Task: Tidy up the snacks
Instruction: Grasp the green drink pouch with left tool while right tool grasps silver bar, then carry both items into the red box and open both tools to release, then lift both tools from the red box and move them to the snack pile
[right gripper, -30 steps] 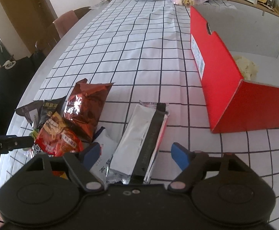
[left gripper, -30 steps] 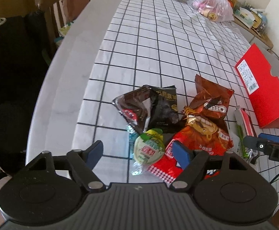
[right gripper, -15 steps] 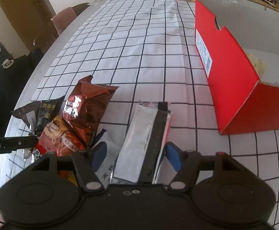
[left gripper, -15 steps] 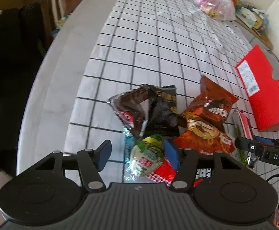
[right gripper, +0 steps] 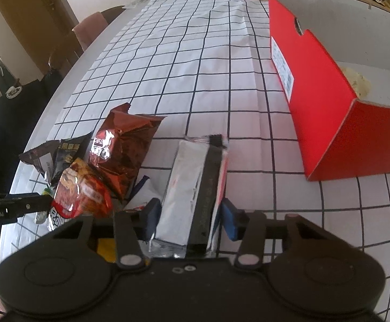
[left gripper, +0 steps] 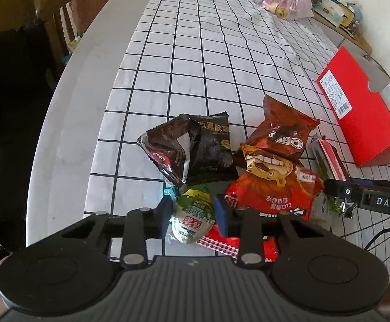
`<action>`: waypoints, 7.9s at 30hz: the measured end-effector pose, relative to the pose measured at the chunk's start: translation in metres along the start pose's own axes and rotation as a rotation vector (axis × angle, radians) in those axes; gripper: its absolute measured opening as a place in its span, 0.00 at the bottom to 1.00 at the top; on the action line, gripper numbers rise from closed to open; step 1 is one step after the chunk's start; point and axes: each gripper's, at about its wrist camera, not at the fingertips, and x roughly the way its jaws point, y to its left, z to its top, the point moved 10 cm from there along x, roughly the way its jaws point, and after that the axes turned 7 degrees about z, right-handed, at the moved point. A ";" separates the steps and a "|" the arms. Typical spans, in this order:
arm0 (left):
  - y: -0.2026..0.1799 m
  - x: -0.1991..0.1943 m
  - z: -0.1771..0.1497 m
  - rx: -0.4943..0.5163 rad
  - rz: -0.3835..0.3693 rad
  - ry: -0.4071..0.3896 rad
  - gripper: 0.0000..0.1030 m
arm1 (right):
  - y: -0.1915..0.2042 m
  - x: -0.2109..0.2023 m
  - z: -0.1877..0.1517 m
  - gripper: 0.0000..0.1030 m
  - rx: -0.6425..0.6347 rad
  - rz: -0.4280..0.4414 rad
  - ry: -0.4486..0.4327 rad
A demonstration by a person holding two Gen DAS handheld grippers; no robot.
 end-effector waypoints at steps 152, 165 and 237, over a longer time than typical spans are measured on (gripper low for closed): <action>-0.399 0.070 0.131 0.370 0.022 0.098 0.36 | -0.257 -0.081 0.107 0.44 -0.158 -0.059 0.063; -0.395 0.036 0.131 0.334 -0.004 0.001 0.52 | -0.248 -0.111 0.107 0.52 -0.148 -0.034 -0.016; -0.049 -0.089 0.036 0.035 0.091 -0.247 0.82 | 0.004 -0.105 0.014 1.00 -0.173 0.082 -0.157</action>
